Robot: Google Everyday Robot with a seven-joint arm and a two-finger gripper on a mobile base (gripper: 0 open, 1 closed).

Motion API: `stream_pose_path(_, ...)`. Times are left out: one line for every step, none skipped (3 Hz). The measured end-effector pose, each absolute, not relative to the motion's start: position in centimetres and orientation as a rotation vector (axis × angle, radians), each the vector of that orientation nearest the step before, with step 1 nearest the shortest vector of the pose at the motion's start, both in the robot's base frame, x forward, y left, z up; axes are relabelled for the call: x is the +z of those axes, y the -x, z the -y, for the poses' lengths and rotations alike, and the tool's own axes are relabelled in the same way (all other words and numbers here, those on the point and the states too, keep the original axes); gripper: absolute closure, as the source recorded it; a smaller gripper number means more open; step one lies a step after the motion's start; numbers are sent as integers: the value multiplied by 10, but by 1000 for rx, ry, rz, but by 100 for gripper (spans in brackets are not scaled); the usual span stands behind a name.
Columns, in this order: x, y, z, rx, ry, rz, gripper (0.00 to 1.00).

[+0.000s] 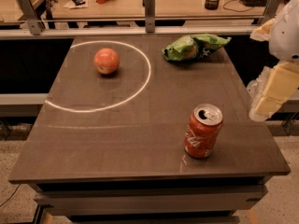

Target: Move green rice chip bag near coke can

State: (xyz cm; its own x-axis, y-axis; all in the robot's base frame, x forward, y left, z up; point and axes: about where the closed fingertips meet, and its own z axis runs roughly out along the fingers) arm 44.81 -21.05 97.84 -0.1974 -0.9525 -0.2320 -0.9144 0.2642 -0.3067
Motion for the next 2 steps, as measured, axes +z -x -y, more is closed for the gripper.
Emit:
stream_pose_path(982, -476, 206, -269, 1685, -2030, 0)
stream_pose_path(983, -516, 210, -331, 1617, -1914, 0)
